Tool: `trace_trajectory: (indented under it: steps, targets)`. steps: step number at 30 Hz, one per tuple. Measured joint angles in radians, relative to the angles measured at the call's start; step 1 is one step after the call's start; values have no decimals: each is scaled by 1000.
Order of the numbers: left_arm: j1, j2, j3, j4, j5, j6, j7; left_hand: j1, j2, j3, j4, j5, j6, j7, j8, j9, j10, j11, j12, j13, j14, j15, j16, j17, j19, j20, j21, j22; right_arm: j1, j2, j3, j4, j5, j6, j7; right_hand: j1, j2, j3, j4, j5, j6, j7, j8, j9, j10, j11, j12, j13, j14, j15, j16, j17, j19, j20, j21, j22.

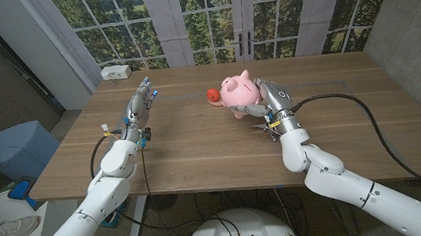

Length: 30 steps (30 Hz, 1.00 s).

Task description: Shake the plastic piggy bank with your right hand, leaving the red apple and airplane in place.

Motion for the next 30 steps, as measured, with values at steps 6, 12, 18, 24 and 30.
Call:
trace_trajectory:
  steps: [6, 12, 18, 24, 30]
  targets:
    - [-3, 0, 4, 2, 0, 3, -2, 0, 0, 0, 0, 0, 0, 0, 0, 0, 0, 0, 0, 0, 0, 0, 0, 0, 0, 0, 0, 0, -1, -7, -18, 0, -52, -5, 22, 0, 0, 0, 0, -2, 1, 1, -4, -4, 0, 0, -1, 0, 0, 0, -5, 0, 0, 0, 0, 0]
    - [-3, 0, 5, 1, 0, 4, -1, 0, 0, 0, 0, 0, 0, 0, 0, 0, 0, 0, 0, 0, 0, 0, 0, 0, 0, 0, 0, 0, -1, -12, -35, 0, -99, -10, 42, 0, 0, 0, 0, -3, 7, -4, -5, -9, 5, -5, -4, 0, 2, 2, -5, 0, 0, 0, 0, 0]
    - [3, 0, 5, -7, 2, 6, 1, 0, 0, 0, 0, 0, 0, 0, 0, 0, 0, 0, 0, 0, 0, 0, 0, 0, 0, 0, 0, 0, -1, -15, -48, 6, -132, -10, 61, 0, 0, 0, 0, -7, 12, -2, -9, -14, 5, -5, -5, 0, 2, 2, -12, 1, 0, 0, -5, 0]
    - [8, 2, 6, -14, 5, 7, 6, 0, 0, 0, 0, 0, 0, 0, 0, 0, 0, 0, 0, 0, 0, 0, 0, 0, 0, 0, 0, 0, 0, -16, -62, 16, -165, -8, 77, 0, 0, 0, 0, -7, 12, -2, -10, -14, 8, -2, -8, 0, 4, 4, -13, 1, 0, 0, -5, 0]
    - [13, 4, 6, -22, 8, 8, 9, 0, 0, 0, 0, 0, 5, -5, 0, 0, 0, 0, 0, 0, 0, 0, 0, 0, 0, 0, 0, 0, 2, -16, -76, 29, -195, -7, 96, 0, 0, 0, 0, -11, 13, -2, -11, -17, 11, 0, -9, 0, 11, -3, -14, 1, 0, 0, -5, 0]
